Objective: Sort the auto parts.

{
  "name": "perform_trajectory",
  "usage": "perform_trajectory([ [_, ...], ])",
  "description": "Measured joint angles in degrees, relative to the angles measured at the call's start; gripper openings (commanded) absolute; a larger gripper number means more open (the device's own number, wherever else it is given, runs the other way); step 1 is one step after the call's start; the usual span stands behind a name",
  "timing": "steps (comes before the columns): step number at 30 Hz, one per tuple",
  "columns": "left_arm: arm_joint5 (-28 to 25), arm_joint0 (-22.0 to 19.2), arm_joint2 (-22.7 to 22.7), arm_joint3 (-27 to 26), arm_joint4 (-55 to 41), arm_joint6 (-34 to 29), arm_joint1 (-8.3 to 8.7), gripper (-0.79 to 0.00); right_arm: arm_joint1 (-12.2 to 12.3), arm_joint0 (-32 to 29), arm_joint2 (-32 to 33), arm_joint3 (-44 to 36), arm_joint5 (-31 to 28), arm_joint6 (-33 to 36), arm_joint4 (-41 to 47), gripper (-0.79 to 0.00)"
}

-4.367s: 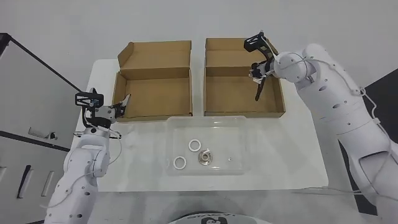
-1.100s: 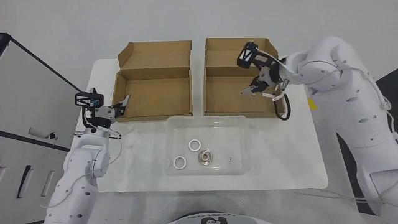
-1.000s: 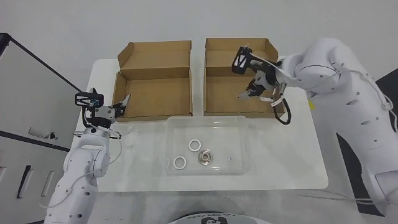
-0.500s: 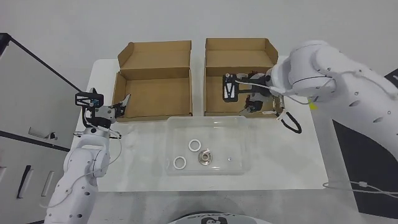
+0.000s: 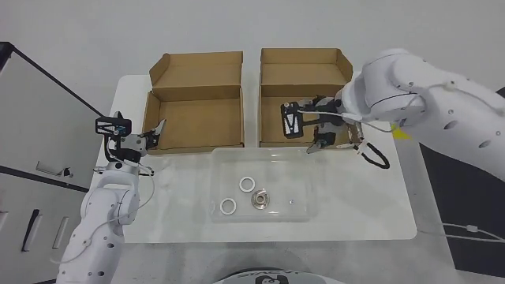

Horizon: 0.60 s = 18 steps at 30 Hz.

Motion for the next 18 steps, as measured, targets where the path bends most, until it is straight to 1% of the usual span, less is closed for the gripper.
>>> perform_trajectory([
  [7, 0.00, 0.00, 0.00, 0.00, 0.00, 0.00, 0.00, 0.000, -0.02, -0.13, -0.01, -0.32, 0.03, -0.09, -0.24, 0.000],
  [10, 0.00, 0.00, 0.00, 0.00, 0.00, 0.00, 0.00, 0.000, -0.31, -0.26, -1.03, -3.33, 0.08, 0.06, -1.57, 0.000],
  [16, 0.00, 0.00, 0.00, 0.00, 0.00, 0.00, 0.00, 0.000, -1.83, 3.73, -6.36, -7.93, 1.85, 1.85, 0.71, 0.000],
  [18, 0.00, 0.00, 0.00, 0.00, 0.00, 0.00, 0.00, 0.000, -2.55, 3.90, -6.59, -9.08, 2.91, 2.91, 1.37, 0.000],
])
